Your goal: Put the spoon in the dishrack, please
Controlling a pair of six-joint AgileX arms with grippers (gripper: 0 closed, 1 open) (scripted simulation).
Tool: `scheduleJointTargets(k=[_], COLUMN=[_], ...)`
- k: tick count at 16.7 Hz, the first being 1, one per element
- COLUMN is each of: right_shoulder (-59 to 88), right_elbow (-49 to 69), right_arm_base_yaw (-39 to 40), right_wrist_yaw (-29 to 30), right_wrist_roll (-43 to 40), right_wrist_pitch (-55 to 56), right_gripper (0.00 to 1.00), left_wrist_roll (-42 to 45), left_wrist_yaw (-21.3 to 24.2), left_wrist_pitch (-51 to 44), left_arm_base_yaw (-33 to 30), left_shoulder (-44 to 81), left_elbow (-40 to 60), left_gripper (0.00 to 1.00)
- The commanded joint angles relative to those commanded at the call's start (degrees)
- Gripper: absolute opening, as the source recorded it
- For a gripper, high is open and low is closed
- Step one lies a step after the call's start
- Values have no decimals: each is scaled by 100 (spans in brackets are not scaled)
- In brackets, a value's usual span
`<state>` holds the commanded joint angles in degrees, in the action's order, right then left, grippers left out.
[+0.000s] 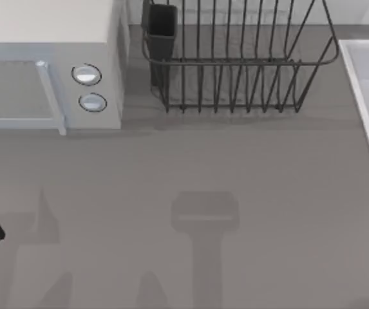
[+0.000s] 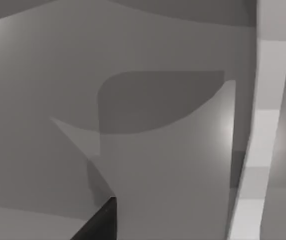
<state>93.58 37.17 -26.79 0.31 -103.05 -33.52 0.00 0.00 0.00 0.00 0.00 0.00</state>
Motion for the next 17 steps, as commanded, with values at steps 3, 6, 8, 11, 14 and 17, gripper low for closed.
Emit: scheduleJointTargets(k=[3,6,8,11,14,17], right_shoulder=[0,0,0,0,0,-412], right_elbow=[0,0,0,0,0,288], right_arm_base_yaw=[0,0,0,0,0,20], right_wrist_yaw=[0,0,0,0,0,143], right_wrist_roll=[0,0,0,0,0,287], right_wrist_pitch=[0,0,0,0,0,-679], right_gripper=[25,2,0,0,0,0], left_wrist_roll=[0,0,0,0,0,0], left_wrist_yaw=[0,0,0,0,0,0], left_wrist_pitch=[0,0,0,0,0,0], left_arm_base_yaw=[0,0,0,0,0,0], left_shoulder=[0,0,0,0,0,0], left_elbow=[0,0,0,0,0,0], left_gripper=[100,100,100,100,100,100])
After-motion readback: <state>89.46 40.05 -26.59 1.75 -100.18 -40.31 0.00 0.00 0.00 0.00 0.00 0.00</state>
